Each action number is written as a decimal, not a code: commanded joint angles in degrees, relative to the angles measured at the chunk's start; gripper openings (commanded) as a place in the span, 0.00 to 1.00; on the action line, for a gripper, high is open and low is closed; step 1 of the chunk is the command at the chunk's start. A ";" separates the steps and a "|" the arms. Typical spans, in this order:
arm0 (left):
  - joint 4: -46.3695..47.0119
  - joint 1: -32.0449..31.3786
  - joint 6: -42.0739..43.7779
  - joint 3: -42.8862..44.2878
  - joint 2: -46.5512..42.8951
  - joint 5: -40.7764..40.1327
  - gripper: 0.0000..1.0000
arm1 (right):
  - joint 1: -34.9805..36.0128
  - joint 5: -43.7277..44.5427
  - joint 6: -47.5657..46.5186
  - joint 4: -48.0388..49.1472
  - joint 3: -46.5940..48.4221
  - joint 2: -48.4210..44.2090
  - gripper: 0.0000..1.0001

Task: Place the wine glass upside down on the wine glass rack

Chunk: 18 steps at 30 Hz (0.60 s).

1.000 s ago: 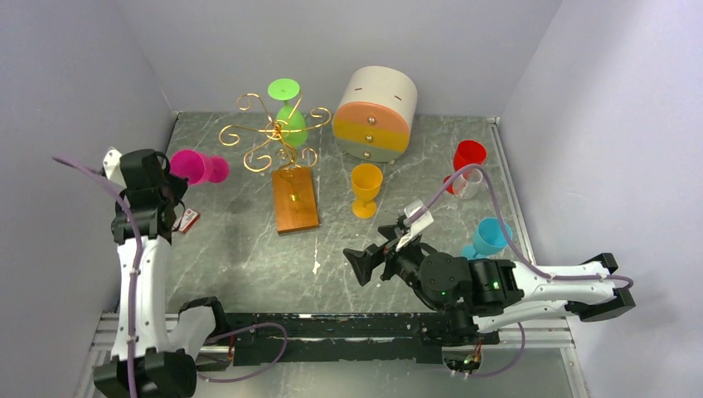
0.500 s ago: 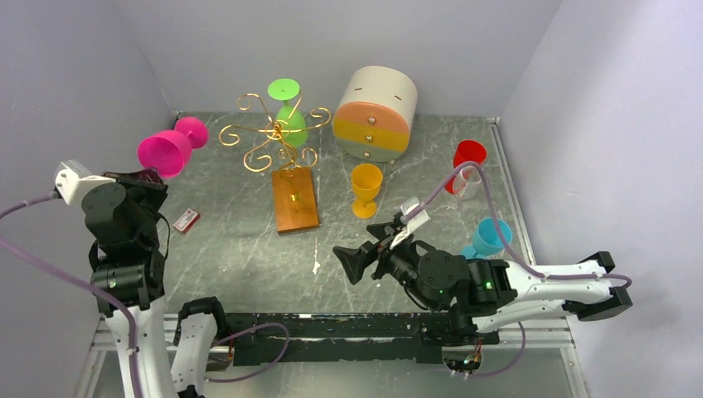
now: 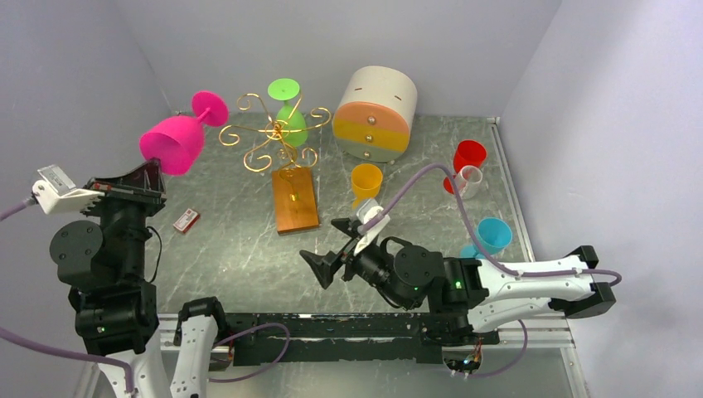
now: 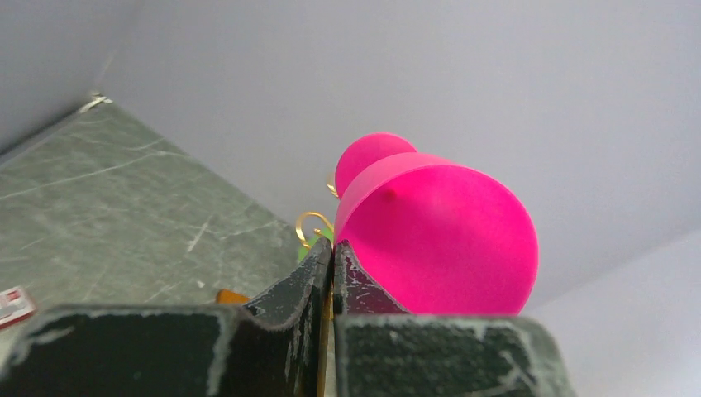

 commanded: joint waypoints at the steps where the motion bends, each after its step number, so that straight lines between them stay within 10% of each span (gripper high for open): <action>1: 5.18 0.43 2.31 2.27 0.00 12.94 0.07 | 0.21 -1.03 -15.26 3.40 4.33 2.24 0.88; 18: 27.08 -0.77 -11.41 -10.29 -0.50 44.93 0.07 | -5.81 12.96 -9.03 21.41 2.56 2.57 0.72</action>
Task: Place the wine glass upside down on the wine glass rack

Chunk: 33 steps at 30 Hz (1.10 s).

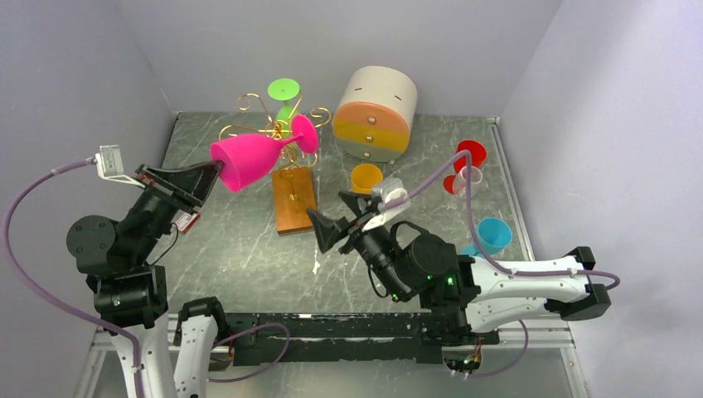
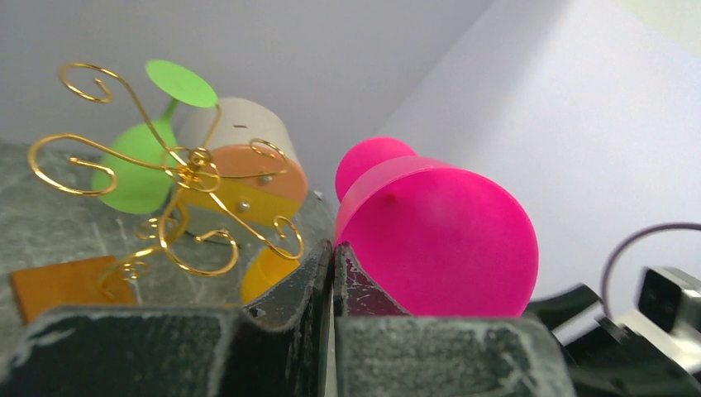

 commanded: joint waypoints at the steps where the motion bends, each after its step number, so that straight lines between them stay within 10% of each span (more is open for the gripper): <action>1: 6.09 -0.68 -4.17 0.58 0.19 7.76 0.07 | -8.29 0.77 3.52 1.67 -0.06 -1.01 0.70; 6: 8.91 -1.21 -6.58 0.19 0.36 11.00 0.07 | -17.94 -15.88 10.30 -3.37 -0.33 -2.74 0.64; 18: 11.57 -1.50 -8.96 -1.82 -0.04 13.20 0.07 | -18.32 -16.37 9.00 6.43 -3.20 -1.32 0.57; 29: 11.07 -2.32 -7.90 -4.31 -0.61 13.21 0.07 | -18.78 -16.49 4.11 11.68 -4.92 0.07 0.02; 33: 8.96 -2.30 -6.19 -4.17 -0.54 12.06 0.22 | -18.83 -15.64 0.62 14.41 -8.03 -1.05 0.00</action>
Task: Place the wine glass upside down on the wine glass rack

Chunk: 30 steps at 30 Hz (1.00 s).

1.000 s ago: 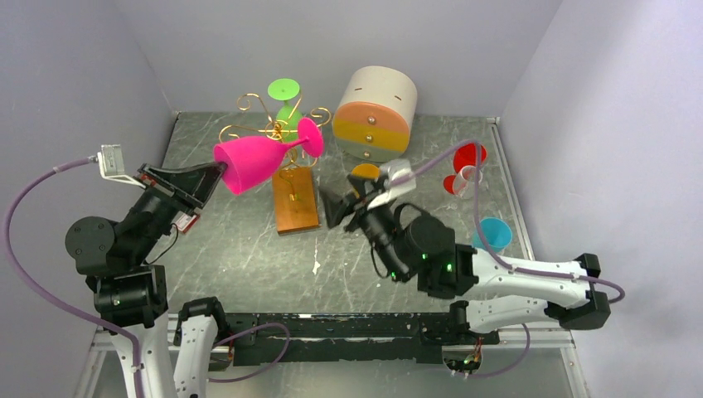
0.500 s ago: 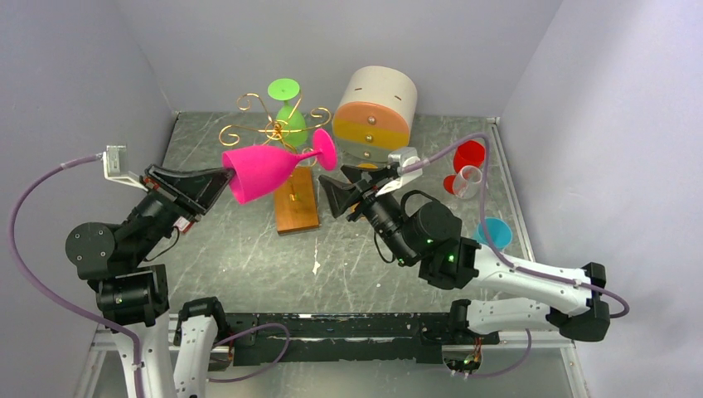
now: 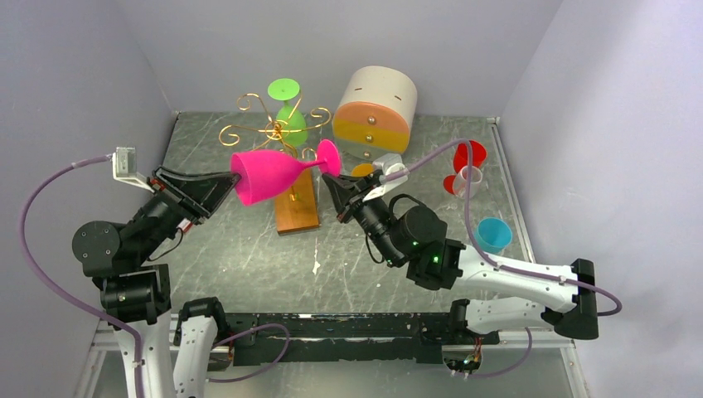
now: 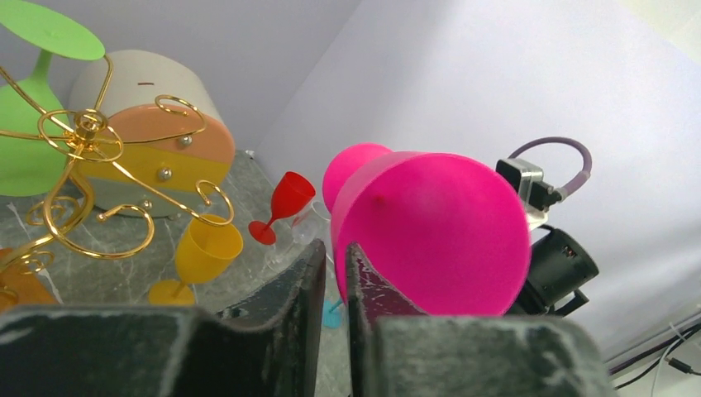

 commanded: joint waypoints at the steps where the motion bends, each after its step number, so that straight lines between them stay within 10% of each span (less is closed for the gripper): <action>1: -1.12 -0.18 1.80 0.17 -0.23 0.01 0.28 | -0.33 1.32 -4.83 6.83 -2.78 -2.40 0.00; 8: -10.18 -0.18 6.84 2.69 -0.85 -5.77 0.77 | -0.40 4.97 -12.85 1.80 -0.68 -4.02 0.00; 15: -17.58 -0.20 12.62 6.34 1.09 -8.34 0.98 | -0.28 5.32 -27.58 1.79 -1.78 -8.80 0.00; 30: -28.12 -0.18 20.14 9.72 8.95 -2.88 0.82 | -0.30 -6.66 -61.42 -14.52 0.60 -11.47 0.00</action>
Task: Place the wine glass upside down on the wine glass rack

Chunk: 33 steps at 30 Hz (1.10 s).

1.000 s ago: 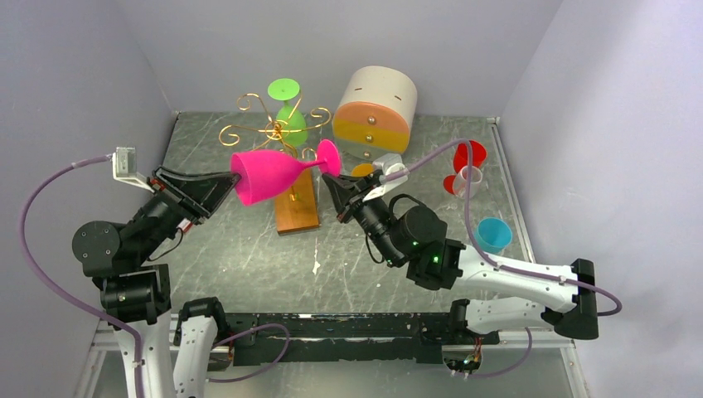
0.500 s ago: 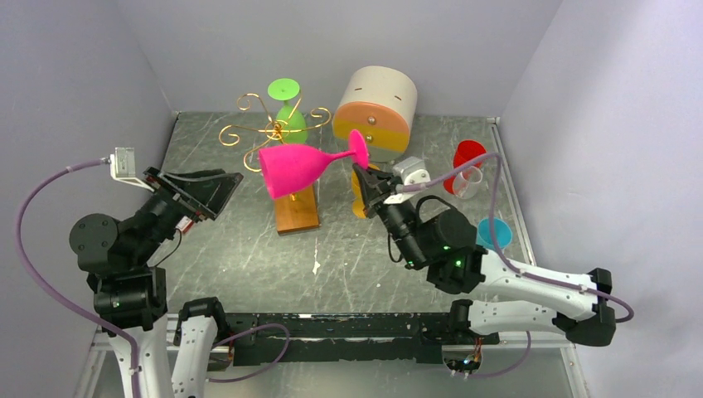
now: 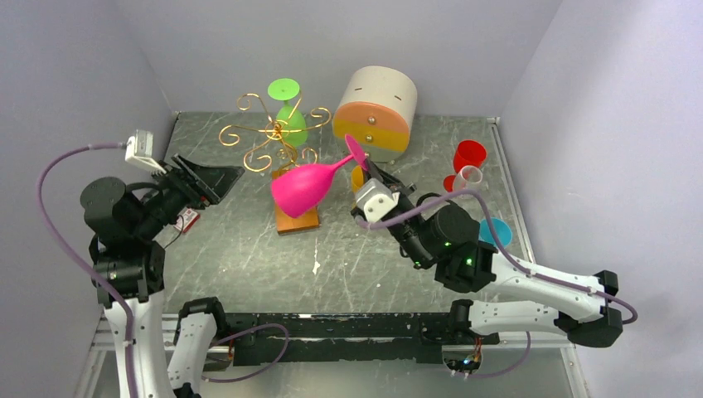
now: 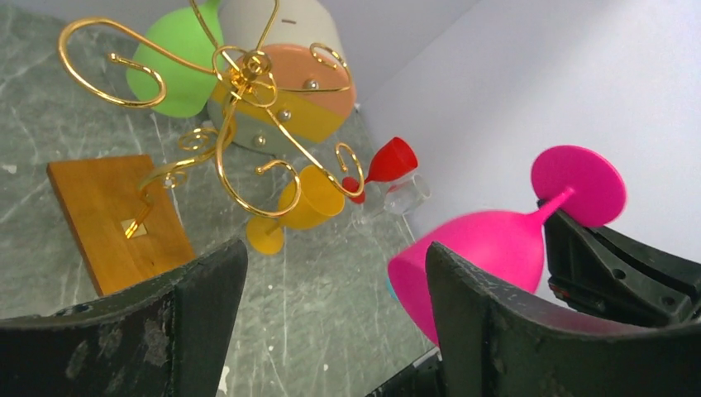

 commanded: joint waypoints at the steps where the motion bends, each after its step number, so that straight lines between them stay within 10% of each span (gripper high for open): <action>1: -3.61 -0.18 2.10 3.07 2.38 6.61 0.81 | -0.20 -9.86 -9.83 -8.58 -0.09 -4.42 0.00; 10: 2.24 -0.18 -5.05 -1.41 2.82 24.04 0.76 | 0.01 -26.20 -24.27 -15.75 -4.12 -4.34 0.00; 33: 9.52 -4.06 -14.32 -10.45 0.52 31.32 0.66 | 4.78 -22.43 -33.70 -3.98 -4.57 7.62 0.00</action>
